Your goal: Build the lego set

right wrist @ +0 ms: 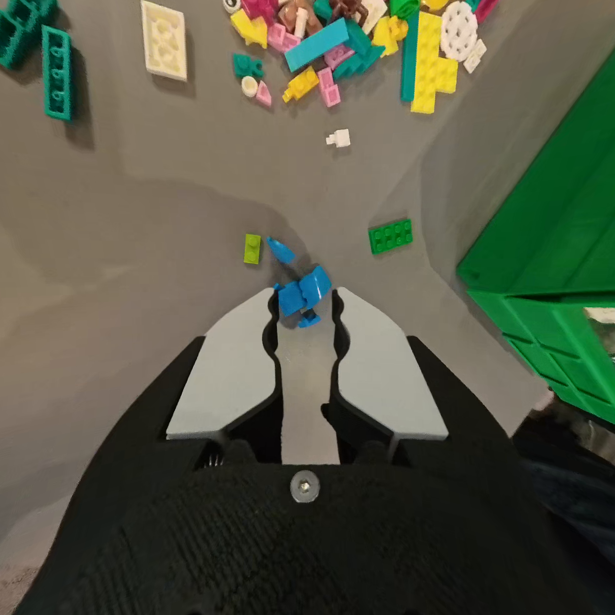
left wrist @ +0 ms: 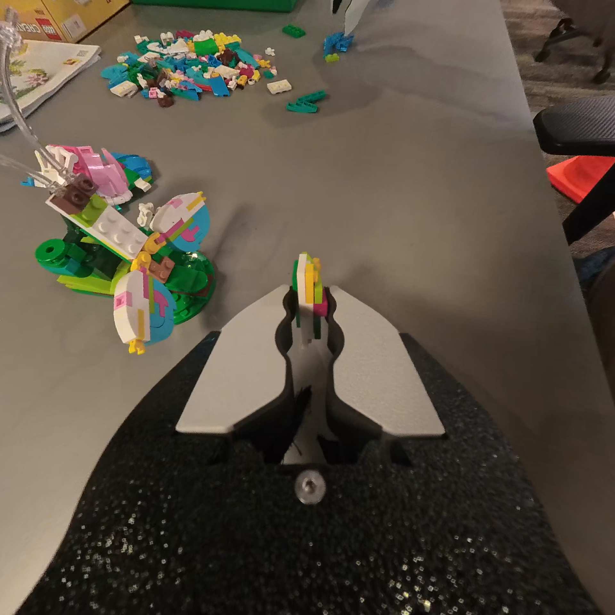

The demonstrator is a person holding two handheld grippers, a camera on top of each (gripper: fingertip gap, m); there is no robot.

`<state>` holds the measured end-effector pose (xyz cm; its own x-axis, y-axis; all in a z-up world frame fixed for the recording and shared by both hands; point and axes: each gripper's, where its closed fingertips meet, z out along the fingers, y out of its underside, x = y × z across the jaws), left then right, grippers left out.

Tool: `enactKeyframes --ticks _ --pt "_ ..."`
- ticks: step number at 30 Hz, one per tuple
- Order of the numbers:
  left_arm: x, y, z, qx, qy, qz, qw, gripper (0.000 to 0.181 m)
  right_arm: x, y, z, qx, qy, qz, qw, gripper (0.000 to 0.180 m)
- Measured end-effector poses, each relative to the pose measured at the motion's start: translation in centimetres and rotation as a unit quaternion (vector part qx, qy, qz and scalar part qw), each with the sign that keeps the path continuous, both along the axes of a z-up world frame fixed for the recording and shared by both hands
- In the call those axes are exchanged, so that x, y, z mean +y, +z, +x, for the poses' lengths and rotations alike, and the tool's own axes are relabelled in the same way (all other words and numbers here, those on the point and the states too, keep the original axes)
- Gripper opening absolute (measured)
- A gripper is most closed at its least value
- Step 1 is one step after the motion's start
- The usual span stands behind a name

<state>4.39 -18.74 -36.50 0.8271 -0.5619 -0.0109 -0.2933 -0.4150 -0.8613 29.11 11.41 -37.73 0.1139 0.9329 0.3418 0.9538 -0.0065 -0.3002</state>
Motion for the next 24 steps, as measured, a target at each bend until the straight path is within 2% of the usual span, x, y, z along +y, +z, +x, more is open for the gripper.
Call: enactKeyframes --ticks 3,5,8,11,13,17,20,24 --pt "0.1 0.0 0.0 -0.008 -0.001 0.004 1.000 0.016 -1.7 2.5 -2.9 0.076 0.015 0.019 0.997 0.028" --pt "0.1 0.1 0.0 -0.014 -0.002 0.008 1.000 0.016 -6.3 5.0 -7.9 0.187 0.080 -0.009 0.979 0.028" --pt "0.0 0.5 0.2 -0.024 -0.018 0.022 0.999 0.016 -17.0 7.4 -15.3 0.308 0.229 -0.109 0.917 0.028" --pt "-0.1 0.6 0.5 -0.016 -0.030 0.034 0.999 0.016 -25.4 7.8 -19.8 0.349 0.342 -0.174 0.855 0.030" --pt "-0.3 0.6 0.8 -0.012 -0.041 0.036 0.998 0.016 -28.7 7.3 -21.8 0.345 0.385 -0.196 0.833 0.031" --pt "-0.7 1.4 1.7 -0.038 -0.070 0.055 0.995 0.016 -31.1 5.2 -23.7 0.306 0.421 -0.233 0.822 0.032" --pt "-0.9 2.1 1.8 -0.060 -0.081 0.066 0.993 0.016 -32.0 5.3 -24.0 0.313 0.427 -0.291 0.797 0.021" --pt "-0.6 2.7 1.2 -0.076 -0.063 0.082 0.992 0.016 -31.6 5.2 -24.7 0.327 0.430 -0.260 0.800 0.011"
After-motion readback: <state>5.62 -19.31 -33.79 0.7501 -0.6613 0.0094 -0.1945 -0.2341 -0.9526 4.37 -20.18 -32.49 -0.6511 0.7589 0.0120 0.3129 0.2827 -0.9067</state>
